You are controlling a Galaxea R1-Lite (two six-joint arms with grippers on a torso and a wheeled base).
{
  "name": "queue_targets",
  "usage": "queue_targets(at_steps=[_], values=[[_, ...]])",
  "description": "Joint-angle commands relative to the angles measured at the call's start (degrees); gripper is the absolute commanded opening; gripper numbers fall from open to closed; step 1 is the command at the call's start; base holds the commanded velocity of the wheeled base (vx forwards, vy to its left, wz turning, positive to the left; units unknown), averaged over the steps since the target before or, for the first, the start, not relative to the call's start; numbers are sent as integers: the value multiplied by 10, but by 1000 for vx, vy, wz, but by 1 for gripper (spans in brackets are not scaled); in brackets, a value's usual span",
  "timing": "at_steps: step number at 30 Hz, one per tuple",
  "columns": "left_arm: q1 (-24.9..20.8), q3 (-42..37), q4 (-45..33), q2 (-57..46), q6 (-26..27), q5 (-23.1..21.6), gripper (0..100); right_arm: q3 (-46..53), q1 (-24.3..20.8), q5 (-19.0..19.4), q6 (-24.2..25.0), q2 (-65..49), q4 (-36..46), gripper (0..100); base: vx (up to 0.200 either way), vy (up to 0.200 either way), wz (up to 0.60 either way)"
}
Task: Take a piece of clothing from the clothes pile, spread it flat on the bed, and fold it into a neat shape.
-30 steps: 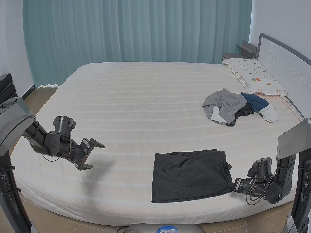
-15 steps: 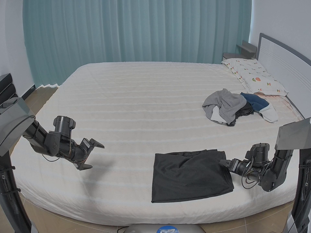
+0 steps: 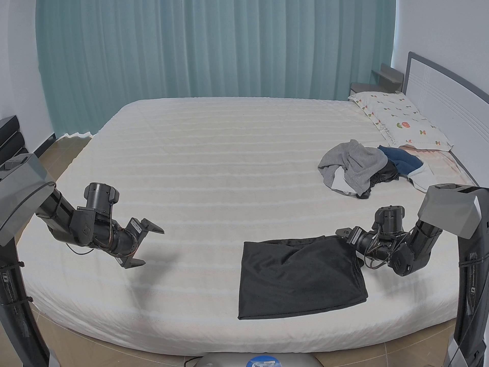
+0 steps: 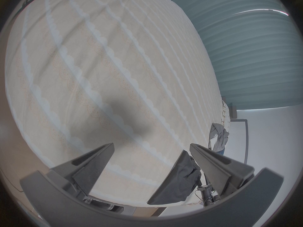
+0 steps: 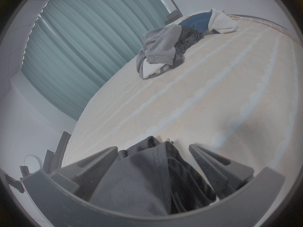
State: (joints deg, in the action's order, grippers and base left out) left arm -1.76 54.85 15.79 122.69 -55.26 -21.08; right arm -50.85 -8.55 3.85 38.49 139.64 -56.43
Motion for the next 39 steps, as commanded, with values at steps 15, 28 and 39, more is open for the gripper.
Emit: queue_targets(at_steps=[15, 28, 39], values=[[0, 0, 0, 1, 0, 0, 100, -53, 25, -6, 40, 19, 29, 0, 0, 0, 0], [0, 0, 0, 0, 0, 0, 100, -45, 27, -6, 40, 15, 24, 100, 0, 0, 0], [0, 0, -1, 1, 0, 0, 100, 174, 46, 133, -15, -119, -32, 100, 0, 0, 0]])
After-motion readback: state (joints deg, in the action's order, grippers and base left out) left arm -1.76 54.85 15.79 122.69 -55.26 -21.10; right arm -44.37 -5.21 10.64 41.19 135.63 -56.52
